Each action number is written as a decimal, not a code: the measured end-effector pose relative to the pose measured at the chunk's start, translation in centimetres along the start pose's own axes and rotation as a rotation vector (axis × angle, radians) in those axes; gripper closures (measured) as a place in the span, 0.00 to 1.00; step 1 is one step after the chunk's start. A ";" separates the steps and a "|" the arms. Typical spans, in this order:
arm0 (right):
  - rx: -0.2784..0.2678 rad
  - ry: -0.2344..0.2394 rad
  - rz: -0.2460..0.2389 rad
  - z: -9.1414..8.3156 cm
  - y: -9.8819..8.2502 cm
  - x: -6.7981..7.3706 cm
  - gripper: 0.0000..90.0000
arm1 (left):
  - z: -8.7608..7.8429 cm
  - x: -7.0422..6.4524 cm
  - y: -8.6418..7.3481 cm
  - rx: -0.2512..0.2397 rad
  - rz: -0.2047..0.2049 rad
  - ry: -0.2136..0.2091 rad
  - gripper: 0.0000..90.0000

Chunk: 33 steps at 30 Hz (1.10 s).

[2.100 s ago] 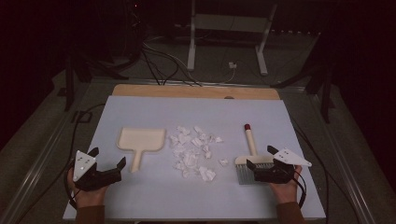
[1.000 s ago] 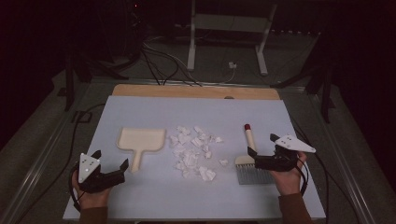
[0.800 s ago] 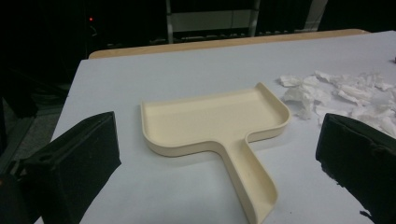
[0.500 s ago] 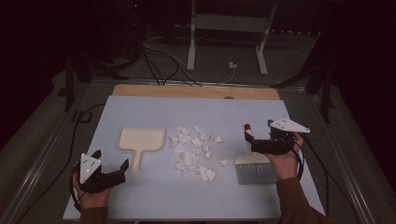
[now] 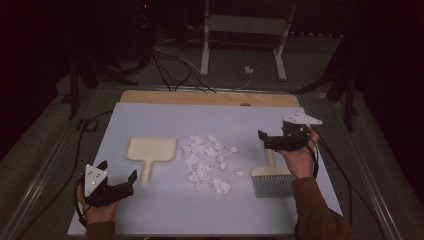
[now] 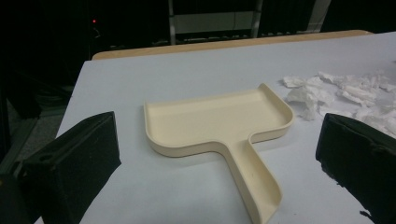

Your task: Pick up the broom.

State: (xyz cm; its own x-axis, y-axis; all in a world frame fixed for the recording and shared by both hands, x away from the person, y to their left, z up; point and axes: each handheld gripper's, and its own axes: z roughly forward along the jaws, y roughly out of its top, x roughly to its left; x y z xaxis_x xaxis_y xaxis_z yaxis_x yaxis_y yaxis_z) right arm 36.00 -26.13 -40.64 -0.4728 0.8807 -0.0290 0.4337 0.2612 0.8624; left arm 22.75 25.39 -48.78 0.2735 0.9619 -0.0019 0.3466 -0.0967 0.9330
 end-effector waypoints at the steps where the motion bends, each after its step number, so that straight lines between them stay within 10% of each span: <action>1: 0.011 0.001 0.004 0.3 0.0 -0.1 0.00 | 0.0 0.0 0.0 0.000 0.000 -0.001 0.01; 33: 0.251 -0.035 0.131 6.3 -1.7 -2.6 0.04 | 0.2 0.0 -0.1 0.007 0.002 0.000 0.01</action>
State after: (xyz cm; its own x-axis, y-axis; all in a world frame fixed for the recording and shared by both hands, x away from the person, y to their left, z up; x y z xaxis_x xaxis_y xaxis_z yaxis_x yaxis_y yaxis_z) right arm 41.38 -26.39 -45.18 -0.3750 0.9255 0.0533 0.6679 0.2298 0.7079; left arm 22.88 25.32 -48.92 0.2737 0.9618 -0.0001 0.3525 -0.1003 0.9304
